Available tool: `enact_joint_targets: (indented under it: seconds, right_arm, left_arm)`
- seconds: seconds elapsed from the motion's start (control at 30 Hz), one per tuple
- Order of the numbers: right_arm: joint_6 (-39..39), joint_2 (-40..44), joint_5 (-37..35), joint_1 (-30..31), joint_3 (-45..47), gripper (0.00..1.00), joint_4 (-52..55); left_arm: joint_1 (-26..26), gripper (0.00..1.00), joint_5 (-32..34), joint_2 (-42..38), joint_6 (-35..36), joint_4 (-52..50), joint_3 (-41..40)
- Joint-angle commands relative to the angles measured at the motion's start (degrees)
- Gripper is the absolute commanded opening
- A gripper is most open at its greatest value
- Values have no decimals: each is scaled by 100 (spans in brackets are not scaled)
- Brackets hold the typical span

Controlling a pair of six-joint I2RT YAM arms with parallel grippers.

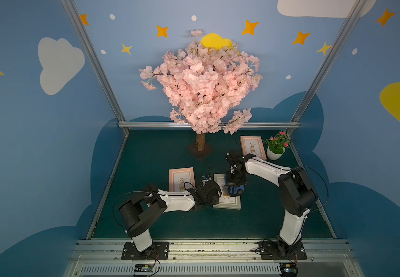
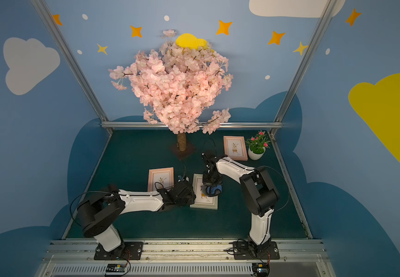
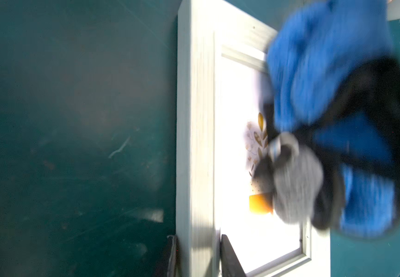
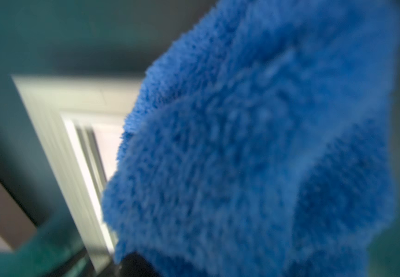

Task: Wipe the picture frame with a cloth
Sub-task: Wipe the dirt from the picture frame.

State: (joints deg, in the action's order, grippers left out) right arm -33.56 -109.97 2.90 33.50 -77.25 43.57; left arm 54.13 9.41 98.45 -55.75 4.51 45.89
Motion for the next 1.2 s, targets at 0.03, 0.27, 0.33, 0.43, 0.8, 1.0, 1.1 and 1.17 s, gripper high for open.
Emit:
enact_joint_targets:
  seconds: [0.03,0.27,0.33,0.43,0.8,1.0,1.1,1.17]
  right_arm:
    - [193,-329,1,33,-369,0,273]
    - [-188,556,167,410,895,0,-16]
    - [-294,928,164,438,1352,0,-46]
    - [-425,1274,292,504,1786,0,-157]
    - [-363,140,793,555,429,0,-550]
    - [-154,-138,296,225,-69,0,-193]
    - [-138,93,237,246,215,0,-182]
    - [-171,296,298,381,482,0,-169]
  left_arm:
    - [5,26,-106,199,-4,-900,-221]
    - [8,26,-122,269,-6,-869,-180]
    - [10,26,-141,304,-4,-867,-167]
    - [12,26,-141,306,-6,-856,-164]
    - [10,26,-115,240,-24,-880,-196]
    - [19,26,-115,236,-24,-900,-191]
    - [18,26,-106,235,-38,-883,-200]
    - [19,26,-106,250,-46,-873,-188]
